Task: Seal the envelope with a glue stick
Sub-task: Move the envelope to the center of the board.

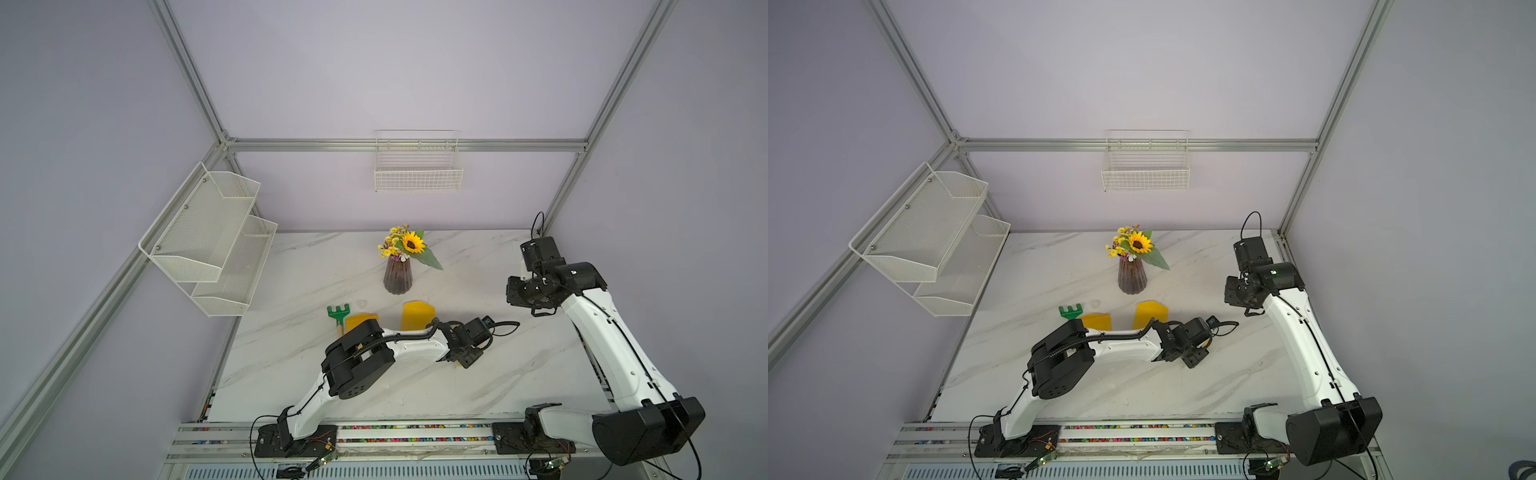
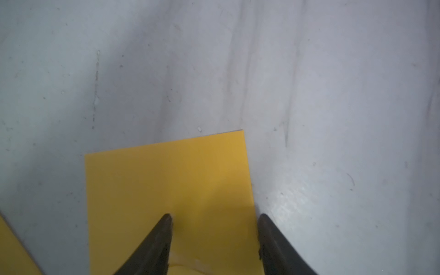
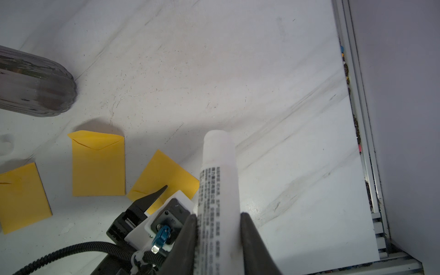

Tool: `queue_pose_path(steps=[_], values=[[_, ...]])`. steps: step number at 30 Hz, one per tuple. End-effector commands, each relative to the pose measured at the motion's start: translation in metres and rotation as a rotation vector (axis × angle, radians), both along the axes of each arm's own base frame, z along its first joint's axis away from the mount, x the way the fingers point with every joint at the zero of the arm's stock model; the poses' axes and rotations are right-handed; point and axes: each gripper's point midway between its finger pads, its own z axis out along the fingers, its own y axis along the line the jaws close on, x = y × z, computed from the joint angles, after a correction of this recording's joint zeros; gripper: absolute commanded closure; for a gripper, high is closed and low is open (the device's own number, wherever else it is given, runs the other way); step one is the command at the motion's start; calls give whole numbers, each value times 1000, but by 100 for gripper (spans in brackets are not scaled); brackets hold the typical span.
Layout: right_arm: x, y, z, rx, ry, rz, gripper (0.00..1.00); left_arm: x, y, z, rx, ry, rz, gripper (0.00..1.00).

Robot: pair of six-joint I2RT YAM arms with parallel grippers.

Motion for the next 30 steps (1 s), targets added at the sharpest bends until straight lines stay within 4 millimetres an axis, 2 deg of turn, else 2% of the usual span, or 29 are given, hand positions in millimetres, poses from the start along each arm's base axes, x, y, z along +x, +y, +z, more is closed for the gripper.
queue_pose_path(steps=[1,6,10,14,19,26,30], values=[[-3,-7,11,-16,-22,-23,100,3,8,-10,66,-8,-52,43],[-1,-6,11,-16,-21,-21,100,-3,7,32,-47,22,0,41],[-2,-6,9,-14,-17,-18,100,-15,20,49,-122,96,95,41],[-1,-4,8,-6,-15,-11,100,-26,37,42,-131,175,181,42],[-1,-3,10,-2,-20,-8,100,-36,40,27,-134,259,218,42],[-4,-4,11,-3,-25,-8,100,-34,49,8,-99,298,276,41],[-4,-3,10,0,-22,-5,100,-26,53,-5,-75,309,294,41]])
